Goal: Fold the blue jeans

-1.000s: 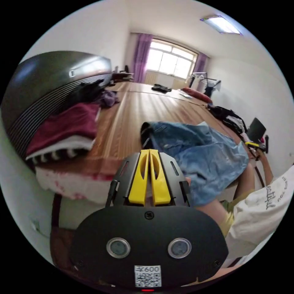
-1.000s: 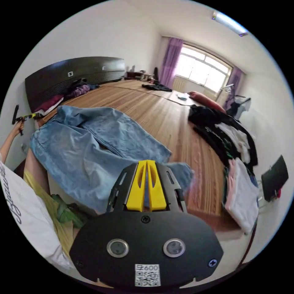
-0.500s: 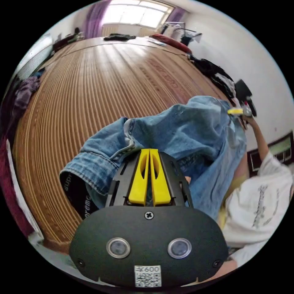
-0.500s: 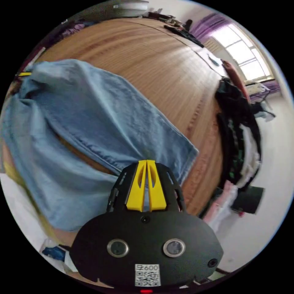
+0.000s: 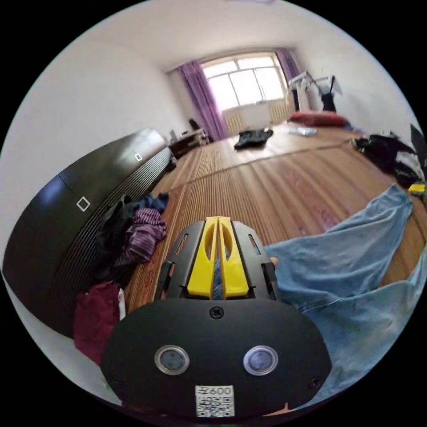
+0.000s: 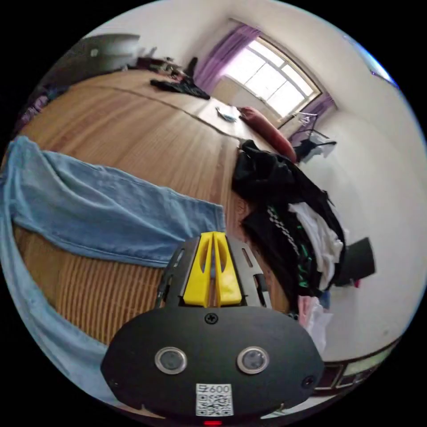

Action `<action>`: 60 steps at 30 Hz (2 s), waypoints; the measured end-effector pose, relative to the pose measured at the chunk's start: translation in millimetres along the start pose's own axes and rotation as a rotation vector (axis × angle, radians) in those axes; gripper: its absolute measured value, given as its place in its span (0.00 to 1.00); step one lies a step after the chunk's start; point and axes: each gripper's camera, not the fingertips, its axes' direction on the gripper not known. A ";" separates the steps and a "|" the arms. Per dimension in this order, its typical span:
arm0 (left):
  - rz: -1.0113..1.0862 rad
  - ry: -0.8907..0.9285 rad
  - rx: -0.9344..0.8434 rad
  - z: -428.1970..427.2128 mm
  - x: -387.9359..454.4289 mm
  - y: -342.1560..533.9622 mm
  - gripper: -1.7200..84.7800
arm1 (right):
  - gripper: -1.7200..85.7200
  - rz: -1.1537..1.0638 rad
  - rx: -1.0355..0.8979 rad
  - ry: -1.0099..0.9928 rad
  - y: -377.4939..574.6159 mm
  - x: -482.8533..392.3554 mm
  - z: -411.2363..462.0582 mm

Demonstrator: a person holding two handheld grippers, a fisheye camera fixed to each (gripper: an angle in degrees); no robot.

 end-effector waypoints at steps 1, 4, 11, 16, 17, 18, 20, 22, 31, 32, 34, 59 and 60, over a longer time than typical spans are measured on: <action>0.080 0.150 -0.067 2.9 0.5 12.9 0.03 | 0.01 -0.039 0.015 -0.053 23.9 -4.5 -22.4; 0.190 0.357 -0.214 5.4 19.2 79.9 0.03 | 0.03 -0.191 -0.089 -0.231 93.4 -21.8 -55.0; 0.234 0.563 -0.269 -30.4 65.0 210.7 0.02 | 0.22 0.305 -0.021 -0.216 222.2 49.1 -126.0; 0.084 0.460 -0.211 -30.4 71.5 255.1 0.03 | 0.13 0.298 -0.141 -0.102 267.0 46.2 -131.1; 0.084 0.450 -0.255 -18.5 71.5 258.9 0.03 | 0.12 0.262 -0.173 -0.073 267.5 41.1 -126.3; 0.041 0.455 -0.269 -1.4 65.2 269.8 0.03 | 0.09 0.179 -0.166 -0.011 269.5 28.5 -124.8; -0.098 0.513 -0.207 6.6 41.5 287.9 0.03 | 0.05 0.044 -0.180 -0.018 269.6 7.8 -129.0; -0.161 0.570 -0.186 14.6 20.1 303.6 0.03 | 0.02 -0.035 -0.203 -0.045 268.1 -12.4 -137.2; -0.067 0.435 -0.158 24.9 13.0 330.6 0.03 | 0.01 -0.180 0.232 0.566 240.7 -42.7 -258.2; -0.066 0.433 -0.156 26.1 11.7 332.7 0.03 | 0.01 -0.159 0.241 0.574 242.2 -36.1 -261.9; -0.067 0.435 -0.158 32.0 5.9 339.7 0.03 | 0.02 -0.069 0.077 0.513 255.7 6.0 -246.4; 0.133 0.373 -0.202 24.8 64.5 341.8 0.03 | 0.01 -0.024 -0.169 -0.138 256.5 -16.0 -150.0; 0.152 0.415 -0.146 20.1 74.8 337.4 0.03 | 0.01 -0.017 -0.160 -0.140 254.7 -14.5 -145.9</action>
